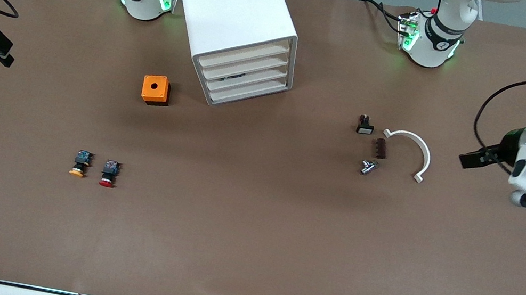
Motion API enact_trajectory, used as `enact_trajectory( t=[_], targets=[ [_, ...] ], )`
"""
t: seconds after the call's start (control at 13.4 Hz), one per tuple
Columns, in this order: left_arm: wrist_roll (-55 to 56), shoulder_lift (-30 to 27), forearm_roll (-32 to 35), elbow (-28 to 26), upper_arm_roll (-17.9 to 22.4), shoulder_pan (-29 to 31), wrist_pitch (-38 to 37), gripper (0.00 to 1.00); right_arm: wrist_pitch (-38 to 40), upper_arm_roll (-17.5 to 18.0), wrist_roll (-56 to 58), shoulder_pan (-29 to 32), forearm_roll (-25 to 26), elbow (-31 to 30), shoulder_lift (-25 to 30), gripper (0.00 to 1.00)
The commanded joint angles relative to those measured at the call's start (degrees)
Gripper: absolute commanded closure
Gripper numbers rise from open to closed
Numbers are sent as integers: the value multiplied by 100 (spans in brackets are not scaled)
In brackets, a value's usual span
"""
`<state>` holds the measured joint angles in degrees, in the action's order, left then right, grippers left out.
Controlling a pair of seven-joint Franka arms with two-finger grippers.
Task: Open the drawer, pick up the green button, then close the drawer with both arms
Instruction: 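Reach the left gripper toward the handle of the white cabinet drawer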
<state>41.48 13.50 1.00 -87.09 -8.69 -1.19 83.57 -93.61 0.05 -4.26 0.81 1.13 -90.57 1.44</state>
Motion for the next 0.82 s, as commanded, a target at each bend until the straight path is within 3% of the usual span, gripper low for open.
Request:
enact_trajectory(
  t=[0.0,0.22,0.37,0.75],
  targets=[
    [1602,529,14,411,-36,-442,-130,0,36,13,39,51,-96,5,32,0],
    [3169,907,-125,412,-36,-909,-130,0,62,13,39,43,-96,5,41,0],
    [4144,1171,-607,429,-36,-1006,-113,0,62,13,48,42,-96,13,23,0],
    [5614,1733,-1486,587,-36,-1384,-25,1,80,30,127,25,-87,31,23,0]
  ],
)
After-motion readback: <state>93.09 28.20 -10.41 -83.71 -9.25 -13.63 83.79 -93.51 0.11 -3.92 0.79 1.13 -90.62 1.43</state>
